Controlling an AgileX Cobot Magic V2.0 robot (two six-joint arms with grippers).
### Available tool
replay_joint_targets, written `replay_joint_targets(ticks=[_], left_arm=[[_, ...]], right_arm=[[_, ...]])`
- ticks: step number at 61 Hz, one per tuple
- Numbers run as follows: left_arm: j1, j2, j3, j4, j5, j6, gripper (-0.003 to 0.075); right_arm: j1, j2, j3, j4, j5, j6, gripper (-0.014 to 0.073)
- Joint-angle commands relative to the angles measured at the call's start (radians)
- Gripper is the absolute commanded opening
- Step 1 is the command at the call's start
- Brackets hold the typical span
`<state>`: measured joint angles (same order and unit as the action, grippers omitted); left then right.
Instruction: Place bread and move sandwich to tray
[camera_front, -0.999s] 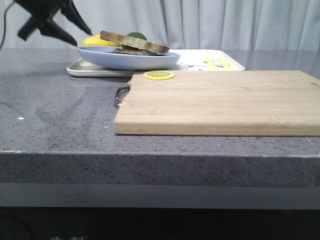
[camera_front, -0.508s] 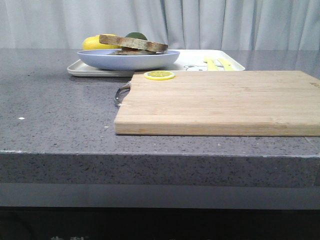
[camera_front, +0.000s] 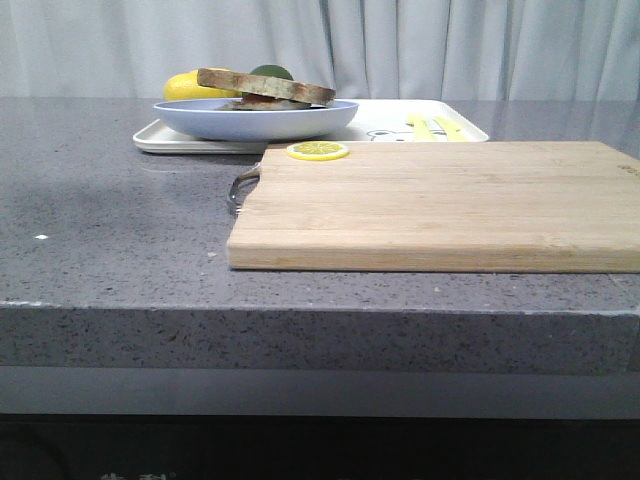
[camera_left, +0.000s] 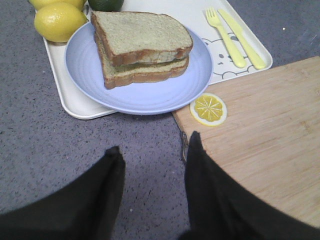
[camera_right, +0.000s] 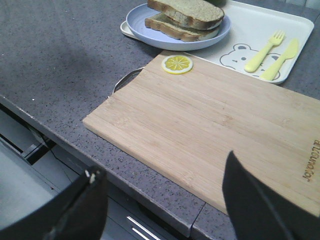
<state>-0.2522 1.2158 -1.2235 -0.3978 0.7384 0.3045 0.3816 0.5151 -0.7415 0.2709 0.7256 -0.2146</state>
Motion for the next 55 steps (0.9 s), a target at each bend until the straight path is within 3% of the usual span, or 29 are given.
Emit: replay_joint_targets(ticks=[1, 14, 27, 39, 55], left_arm=[[-0.012, -0.124, 0.083, -0.015, -0.116, 0.030, 0.0291], [-0.012, -0.399, 0.354, -0.012, -0.192, 0.096, 0.0291], [-0.012, -0.646, 0.519, -0.012, -0.200, 0.096, 0.0291], [-0.012, -0.760, 0.577, -0.012, -0.200, 0.096, 0.0291], [-0.012, -0.767, 0.579, -0.012, -0.198, 0.096, 0.0291]], right_arm=[[-0.007, 0.003, -0.027, 0.011, -0.071, -0.002, 0.0510], [-0.007, 0.003, -0.027, 0.011, -0.071, -0.002, 0.0510], [-0.007, 0.003, -0.027, 0.011, -0.071, -0.002, 0.0510], [-0.007, 0.003, -0.027, 0.011, -0.071, -0.002, 0.0510], [-0.007, 0.003, -0.027, 0.011, -0.071, -0.002, 0.0510]])
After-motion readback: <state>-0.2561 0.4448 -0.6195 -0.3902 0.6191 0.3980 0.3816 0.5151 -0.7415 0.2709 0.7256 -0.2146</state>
